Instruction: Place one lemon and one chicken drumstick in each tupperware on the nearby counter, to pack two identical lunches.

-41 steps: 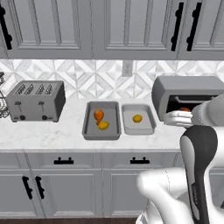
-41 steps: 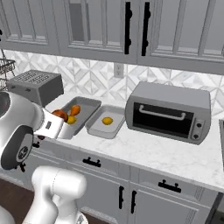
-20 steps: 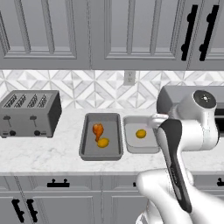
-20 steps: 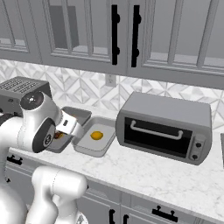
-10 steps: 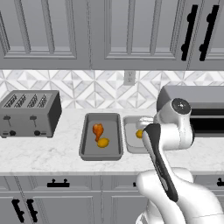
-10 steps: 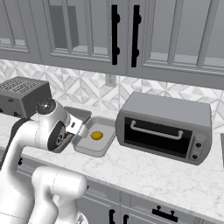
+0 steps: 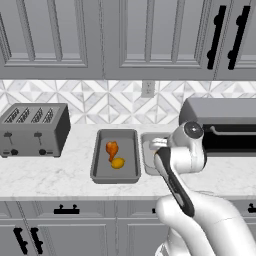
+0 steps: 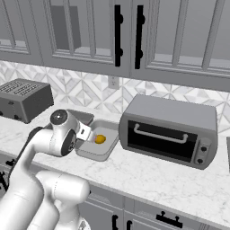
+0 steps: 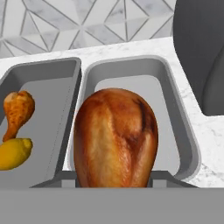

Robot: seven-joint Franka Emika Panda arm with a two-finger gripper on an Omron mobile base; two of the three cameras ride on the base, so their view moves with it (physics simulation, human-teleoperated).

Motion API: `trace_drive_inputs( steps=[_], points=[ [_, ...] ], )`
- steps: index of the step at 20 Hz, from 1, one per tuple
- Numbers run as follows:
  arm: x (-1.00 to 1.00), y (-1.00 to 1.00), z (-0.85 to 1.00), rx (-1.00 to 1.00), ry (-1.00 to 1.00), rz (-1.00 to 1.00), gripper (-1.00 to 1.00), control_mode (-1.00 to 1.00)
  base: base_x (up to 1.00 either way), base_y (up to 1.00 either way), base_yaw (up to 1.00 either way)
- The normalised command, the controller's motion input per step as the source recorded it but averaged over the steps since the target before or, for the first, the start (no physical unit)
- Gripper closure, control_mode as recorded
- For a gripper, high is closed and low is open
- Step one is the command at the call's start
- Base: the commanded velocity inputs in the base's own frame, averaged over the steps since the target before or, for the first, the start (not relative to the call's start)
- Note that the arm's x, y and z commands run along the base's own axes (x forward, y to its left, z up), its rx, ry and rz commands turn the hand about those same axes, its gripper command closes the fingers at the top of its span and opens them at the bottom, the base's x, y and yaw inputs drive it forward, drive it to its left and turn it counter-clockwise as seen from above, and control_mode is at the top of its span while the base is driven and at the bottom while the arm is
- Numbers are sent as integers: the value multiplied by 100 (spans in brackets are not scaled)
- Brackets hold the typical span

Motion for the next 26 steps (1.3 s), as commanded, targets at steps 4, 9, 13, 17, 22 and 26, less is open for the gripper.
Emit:
trace_drive_inputs(
  steps=[4,9,13,17,22,26],
  points=[
    [50,0,-29,0,0,0,100,-100,0,0,0],
    [19,0,-34,0,0,-1,100,-100,0,0,0],
    [-1,0,-50,0,0,-8,100,-100,0,0,0],
    [0,0,-43,0,0,-6,100,-100,0,0,0],
    [0,0,-48,0,0,-6,100,-100,0,0,0],
    [10,0,-47,0,0,-5,100,-100,0,0,0]
  ],
)
